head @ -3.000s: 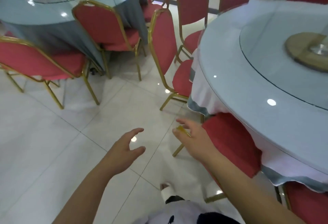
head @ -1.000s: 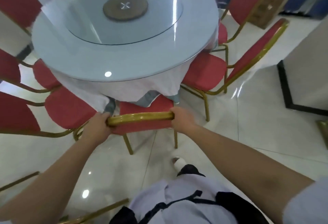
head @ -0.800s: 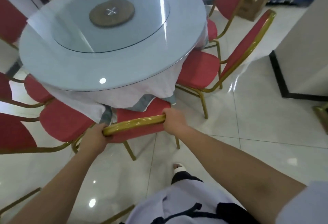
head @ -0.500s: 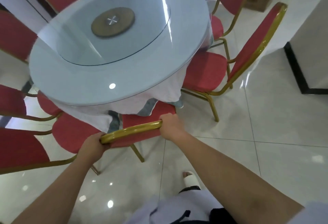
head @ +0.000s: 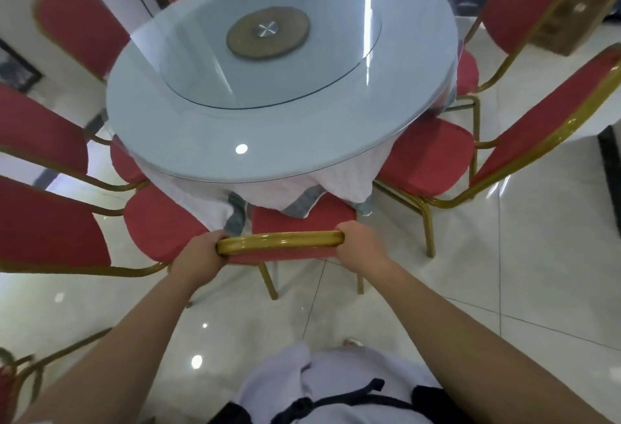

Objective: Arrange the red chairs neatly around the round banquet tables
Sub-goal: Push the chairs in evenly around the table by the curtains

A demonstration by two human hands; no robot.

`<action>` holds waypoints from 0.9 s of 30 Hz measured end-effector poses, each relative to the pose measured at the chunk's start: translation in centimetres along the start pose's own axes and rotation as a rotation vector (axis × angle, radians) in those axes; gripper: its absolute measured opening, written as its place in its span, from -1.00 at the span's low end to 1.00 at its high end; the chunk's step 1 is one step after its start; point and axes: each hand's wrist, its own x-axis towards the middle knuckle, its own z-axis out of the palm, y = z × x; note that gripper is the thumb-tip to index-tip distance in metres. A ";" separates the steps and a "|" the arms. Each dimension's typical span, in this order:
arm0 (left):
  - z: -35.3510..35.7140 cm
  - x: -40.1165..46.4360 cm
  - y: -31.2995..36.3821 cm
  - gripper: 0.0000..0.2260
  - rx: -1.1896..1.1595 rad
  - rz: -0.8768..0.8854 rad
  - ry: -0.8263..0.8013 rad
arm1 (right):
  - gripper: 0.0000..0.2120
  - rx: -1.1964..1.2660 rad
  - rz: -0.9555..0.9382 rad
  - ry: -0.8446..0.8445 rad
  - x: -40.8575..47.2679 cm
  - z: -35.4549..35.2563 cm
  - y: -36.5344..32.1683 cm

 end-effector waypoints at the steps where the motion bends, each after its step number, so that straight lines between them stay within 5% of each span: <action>1: -0.2 -0.1 0.1 -0.76 -0.008 -0.001 -0.003 | -0.88 -0.015 0.006 -0.017 0.0 -0.2 -0.2; 4: -0.7 -0.2 0.1 -0.76 -0.015 0.010 -0.017 | -0.87 -0.108 -0.011 -0.086 -0.2 -0.7 -1.4; 8: -1.4 -0.3 -0.3 -0.54 -0.046 0.042 -0.098 | -0.47 -0.202 -0.237 -0.148 -0.8 -0.9 -6.6; 12: -3.0 -1.3 -4.2 -0.29 -0.332 0.089 -0.200 | -0.50 -0.095 -0.388 -0.116 -1.0 1.2 -14.9; 15: -4.7 -2.9 -11.2 -0.40 -0.659 -0.136 -0.031 | -0.51 -0.095 -0.417 -0.148 -0.2 3.9 -20.6; 21: -9.4 -7.9 -27.3 -0.53 -0.663 -0.496 0.323 | -0.39 -0.081 -0.400 -0.333 2.2 10.4 -32.4; 27: -12.7 -11.4 -38.3 -0.55 -0.750 -0.632 0.398 | -0.37 -0.026 -0.438 -0.427 3.8 16.0 -44.4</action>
